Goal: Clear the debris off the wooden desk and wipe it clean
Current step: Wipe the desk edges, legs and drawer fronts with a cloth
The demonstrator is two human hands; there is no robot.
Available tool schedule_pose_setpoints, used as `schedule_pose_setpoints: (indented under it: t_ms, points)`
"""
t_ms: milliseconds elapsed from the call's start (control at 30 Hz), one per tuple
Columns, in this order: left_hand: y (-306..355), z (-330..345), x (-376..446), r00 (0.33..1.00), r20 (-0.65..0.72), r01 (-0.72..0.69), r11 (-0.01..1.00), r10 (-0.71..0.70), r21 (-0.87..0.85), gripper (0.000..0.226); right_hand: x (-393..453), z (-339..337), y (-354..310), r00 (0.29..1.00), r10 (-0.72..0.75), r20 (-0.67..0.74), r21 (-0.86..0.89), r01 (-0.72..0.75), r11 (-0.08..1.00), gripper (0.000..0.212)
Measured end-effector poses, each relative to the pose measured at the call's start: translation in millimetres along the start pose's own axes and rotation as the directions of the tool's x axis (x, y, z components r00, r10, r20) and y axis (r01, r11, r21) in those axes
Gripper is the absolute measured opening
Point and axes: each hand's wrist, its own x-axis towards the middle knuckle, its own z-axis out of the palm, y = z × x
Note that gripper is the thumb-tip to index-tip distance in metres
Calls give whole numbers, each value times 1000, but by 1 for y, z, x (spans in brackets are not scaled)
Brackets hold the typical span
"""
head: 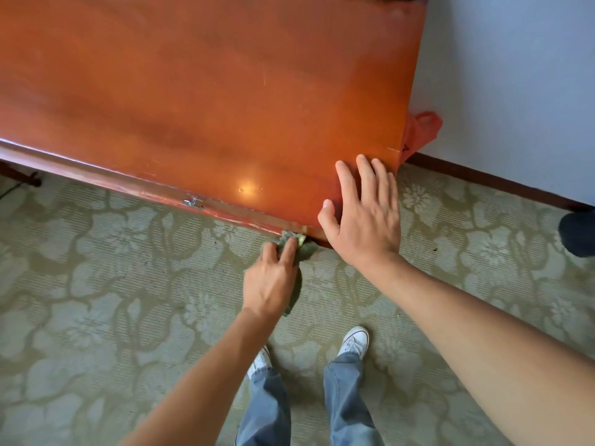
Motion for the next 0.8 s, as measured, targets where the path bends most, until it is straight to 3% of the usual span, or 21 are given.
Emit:
schedule_pose_setpoints:
  t_ms: [267, 333, 467, 567, 733, 800]
  points:
    - [-61, -56, 12, 940, -49, 340, 940, -338, 29, 47, -1, 2, -1, 1000, -3, -25, -6, 3, 1000, 66]
    - [-46, -52, 7, 964, -19, 265, 964, -265, 7, 45, -1, 1, -1, 1000, -3, -18, -12, 2, 1000, 66]
    - [-6, -18, 0, 991, 120, -66, 998, 65, 7, 47, -1, 0, -2, 1000, -9, 3, -17, 9, 1000, 66]
    - [-2, -16, 1, 987, 152, -52, 997, 44, 51, 55, -2, 1, 3, 1000, -4, 19, -29, 5, 1000, 67]
    - [-81, -60, 8, 967, 31, 252, 966, -254, 57, 53, 1, 2, 1, 999, -10, 51, -18, 11, 1000, 66]
    - [-105, -74, 16, 957, -15, 291, 953, -291, 88, 52, 2, -1, -1, 995, -9, 99, -43, 13, 999, 66]
